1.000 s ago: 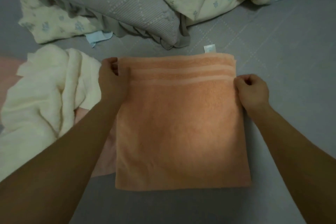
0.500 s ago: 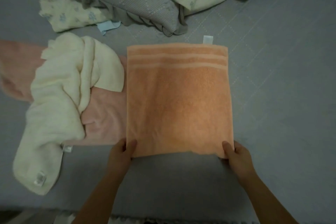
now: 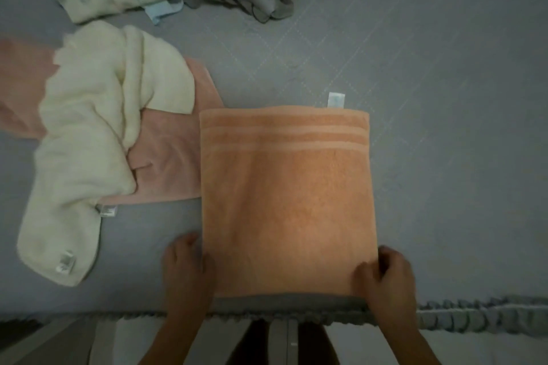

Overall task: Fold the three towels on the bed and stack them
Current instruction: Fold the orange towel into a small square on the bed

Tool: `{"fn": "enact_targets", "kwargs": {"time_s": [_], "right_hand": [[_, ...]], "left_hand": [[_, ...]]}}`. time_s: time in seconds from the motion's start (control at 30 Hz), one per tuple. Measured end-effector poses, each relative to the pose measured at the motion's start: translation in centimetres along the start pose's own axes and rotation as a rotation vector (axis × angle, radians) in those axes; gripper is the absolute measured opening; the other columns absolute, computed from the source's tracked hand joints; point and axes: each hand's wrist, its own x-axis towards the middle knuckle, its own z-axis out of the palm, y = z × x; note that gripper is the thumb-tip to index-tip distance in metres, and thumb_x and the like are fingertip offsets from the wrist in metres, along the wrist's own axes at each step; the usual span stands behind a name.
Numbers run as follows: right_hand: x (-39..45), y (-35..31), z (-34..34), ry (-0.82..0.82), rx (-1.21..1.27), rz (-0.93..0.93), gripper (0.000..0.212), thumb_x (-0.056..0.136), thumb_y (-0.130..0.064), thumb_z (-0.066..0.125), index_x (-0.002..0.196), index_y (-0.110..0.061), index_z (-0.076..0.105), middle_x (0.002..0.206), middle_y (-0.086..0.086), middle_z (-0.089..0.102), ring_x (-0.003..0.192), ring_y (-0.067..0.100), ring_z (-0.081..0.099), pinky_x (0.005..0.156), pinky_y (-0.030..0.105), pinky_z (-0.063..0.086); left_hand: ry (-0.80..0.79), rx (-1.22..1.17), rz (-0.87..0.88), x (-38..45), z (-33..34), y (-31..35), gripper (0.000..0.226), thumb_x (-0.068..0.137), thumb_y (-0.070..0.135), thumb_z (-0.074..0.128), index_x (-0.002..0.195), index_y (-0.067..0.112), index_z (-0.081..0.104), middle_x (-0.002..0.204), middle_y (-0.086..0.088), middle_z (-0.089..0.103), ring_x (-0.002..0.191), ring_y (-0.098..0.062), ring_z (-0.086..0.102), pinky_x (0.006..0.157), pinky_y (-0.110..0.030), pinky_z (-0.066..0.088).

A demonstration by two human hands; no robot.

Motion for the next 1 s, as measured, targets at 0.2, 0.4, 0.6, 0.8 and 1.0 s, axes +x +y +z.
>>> {"fn": "enact_targets", "kwargs": {"time_s": [0.2,0.4,0.6,0.8,1.0], "right_hand": [[0.2,-13.3,3.3,0.114,-0.204,-0.791,0.069,0.096,-0.036,0.039,0.156,-0.015,0.012,0.164,0.004,0.005,0.152,0.024,-0.003,0.121,0.044,0.0],[9.5,-16.5,5.6,0.188,-0.509,-0.936,0.076,0.095,-0.053,0.032,0.157,-0.013,0.012,0.165,0.009,0.003,0.152,0.028,-0.002,0.12,0.052,0.006],[10.4,-12.2,1.7,0.281,-0.483,-0.593,0.078,0.097,-0.05,0.029,0.156,-0.007,-0.001,0.165,0.011,-0.007,0.151,0.026,-0.009,0.121,0.05,0.0],[3.8,-13.7,5.6,0.192,-0.424,-0.878,0.072,0.098,-0.044,0.03,0.156,-0.006,0.007,0.164,0.016,0.0,0.151,0.03,-0.005,0.121,0.053,0.005],[1.3,-3.0,8.2,0.151,-0.621,-0.864,0.075,0.096,-0.048,0.029,0.156,-0.01,0.004,0.165,0.012,-0.002,0.152,0.027,-0.001,0.12,0.052,0.009]], "left_hand": [[0.003,0.191,0.694,5.6,2.5,10.5,0.057,0.098,0.029,0.037,0.151,0.007,0.03,0.161,-0.016,0.021,0.15,-0.033,0.017,0.121,-0.05,0.016],[0.112,0.422,0.798,16.1,4.2,8.5,0.064,0.098,0.051,0.028,0.156,0.025,0.018,0.165,-0.004,0.015,0.152,-0.025,0.013,0.122,-0.046,0.008],[0.133,0.341,0.568,17.0,1.6,7.2,0.06,0.101,0.042,0.028,0.157,0.024,0.013,0.166,-0.005,0.01,0.152,-0.025,0.007,0.119,-0.056,0.006],[0.026,0.278,0.825,8.9,4.9,9.1,0.059,0.103,0.037,0.019,0.157,0.017,0.008,0.165,-0.009,0.006,0.152,-0.028,0.002,0.121,-0.051,0.003],[-0.011,0.425,0.892,4.0,5.6,-5.8,0.059,0.102,0.043,0.028,0.156,0.02,0.02,0.165,-0.009,0.015,0.151,-0.03,0.015,0.12,-0.054,0.014]]}}
